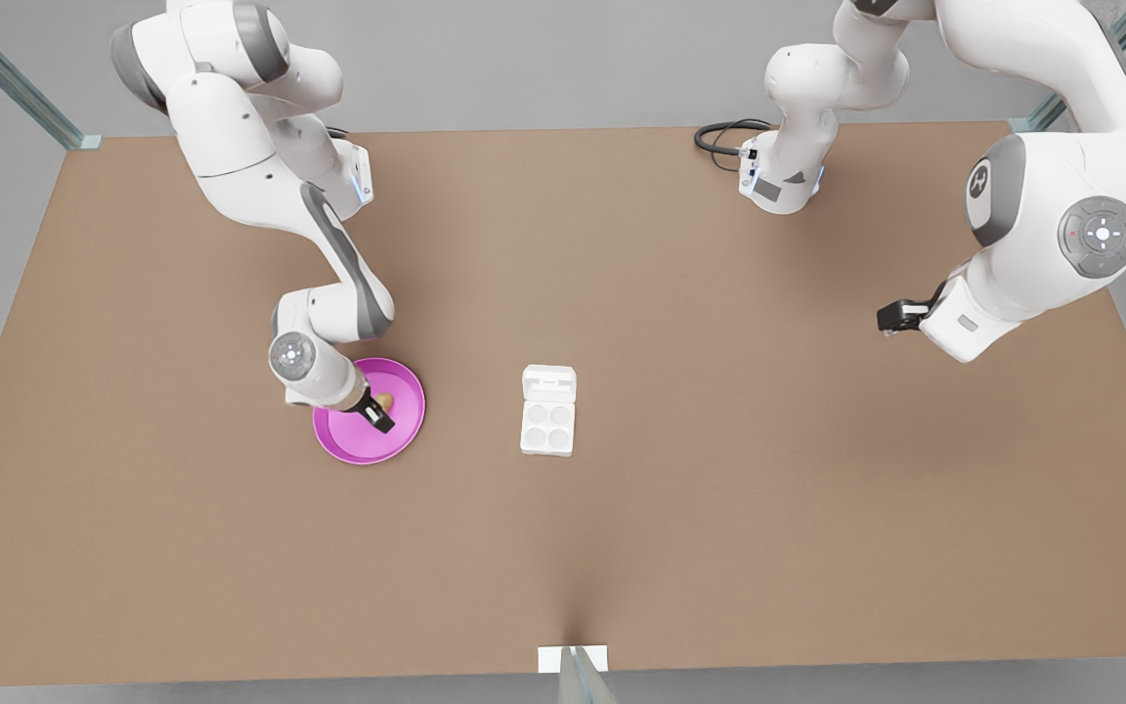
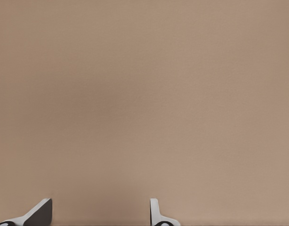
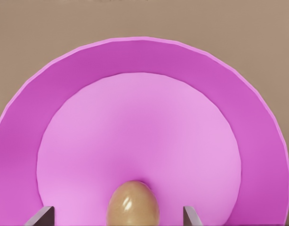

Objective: Pack egg into the box and close the box lid

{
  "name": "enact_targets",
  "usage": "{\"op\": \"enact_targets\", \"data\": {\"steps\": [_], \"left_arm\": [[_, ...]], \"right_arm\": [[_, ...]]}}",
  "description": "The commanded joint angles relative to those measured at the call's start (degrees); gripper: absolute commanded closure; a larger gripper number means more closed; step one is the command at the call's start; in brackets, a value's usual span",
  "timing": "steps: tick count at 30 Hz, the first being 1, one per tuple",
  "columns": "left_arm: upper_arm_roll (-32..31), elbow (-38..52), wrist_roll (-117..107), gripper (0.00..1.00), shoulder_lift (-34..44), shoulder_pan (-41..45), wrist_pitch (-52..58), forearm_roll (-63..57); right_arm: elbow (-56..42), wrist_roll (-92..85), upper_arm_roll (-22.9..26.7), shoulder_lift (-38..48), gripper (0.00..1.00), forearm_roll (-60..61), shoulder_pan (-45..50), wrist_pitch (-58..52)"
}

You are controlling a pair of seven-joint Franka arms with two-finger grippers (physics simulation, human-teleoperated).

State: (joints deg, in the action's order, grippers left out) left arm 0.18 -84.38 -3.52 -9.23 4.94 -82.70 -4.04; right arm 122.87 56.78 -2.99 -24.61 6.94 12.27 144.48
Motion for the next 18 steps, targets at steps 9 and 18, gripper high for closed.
{"op": "enact_targets", "data": {"steps": [9, 18], "left_arm": [[0.0, -0.08, 0.0, 0.0, -0.17, -0.02, -0.09, -0.01], [0.0, -0.08, 0.0, 0.0, -0.26, -0.02, -0.09, -0.01]], "right_arm": [[1.06, 1.23, 0.0, -1.4, 0.0, -0.09, 1.79, 1.68], [0.62, 0.87, 0.0, -2.11, 0.31, -0.09, 1.35, 1.68]]}}
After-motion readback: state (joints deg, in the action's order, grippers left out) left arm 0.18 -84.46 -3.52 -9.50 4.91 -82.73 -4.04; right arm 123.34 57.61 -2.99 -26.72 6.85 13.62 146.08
